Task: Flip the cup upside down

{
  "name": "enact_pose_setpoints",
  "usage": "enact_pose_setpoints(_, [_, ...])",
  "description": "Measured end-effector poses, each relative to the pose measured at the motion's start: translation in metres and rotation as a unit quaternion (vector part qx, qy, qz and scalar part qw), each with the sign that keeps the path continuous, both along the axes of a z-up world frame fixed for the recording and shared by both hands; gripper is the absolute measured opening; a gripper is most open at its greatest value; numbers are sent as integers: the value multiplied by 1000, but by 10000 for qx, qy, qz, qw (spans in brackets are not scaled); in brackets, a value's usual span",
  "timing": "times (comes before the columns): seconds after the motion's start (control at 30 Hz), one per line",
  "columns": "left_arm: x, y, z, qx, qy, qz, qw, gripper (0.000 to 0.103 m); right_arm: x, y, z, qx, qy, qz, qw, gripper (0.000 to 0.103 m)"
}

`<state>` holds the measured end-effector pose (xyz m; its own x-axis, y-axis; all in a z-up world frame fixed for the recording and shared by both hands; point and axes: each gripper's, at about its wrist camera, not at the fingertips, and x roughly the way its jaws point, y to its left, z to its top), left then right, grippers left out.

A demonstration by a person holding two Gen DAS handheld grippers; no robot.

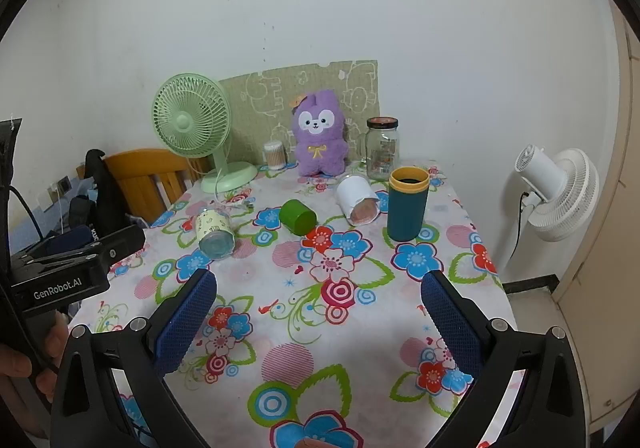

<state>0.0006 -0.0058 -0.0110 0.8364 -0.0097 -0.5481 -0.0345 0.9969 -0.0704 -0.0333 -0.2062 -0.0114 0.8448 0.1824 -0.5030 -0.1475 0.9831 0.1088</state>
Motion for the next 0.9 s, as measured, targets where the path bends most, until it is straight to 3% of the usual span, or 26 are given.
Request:
enact_pose_setpoints(0.47, [22, 5, -6, -53, 167, -34, 9998, 103, 26, 5, 0, -143, 128, 107, 9998, 103])
enact_pose_setpoints(0.7, [45, 6, -5, -57, 230, -168, 9996, 103, 64, 8, 9, -441, 248, 369, 9980, 103])
enact_pose_setpoints(0.9, [80, 3, -7, 192, 256, -334, 9989, 103, 115, 13, 10, -690, 480, 663, 9943, 103])
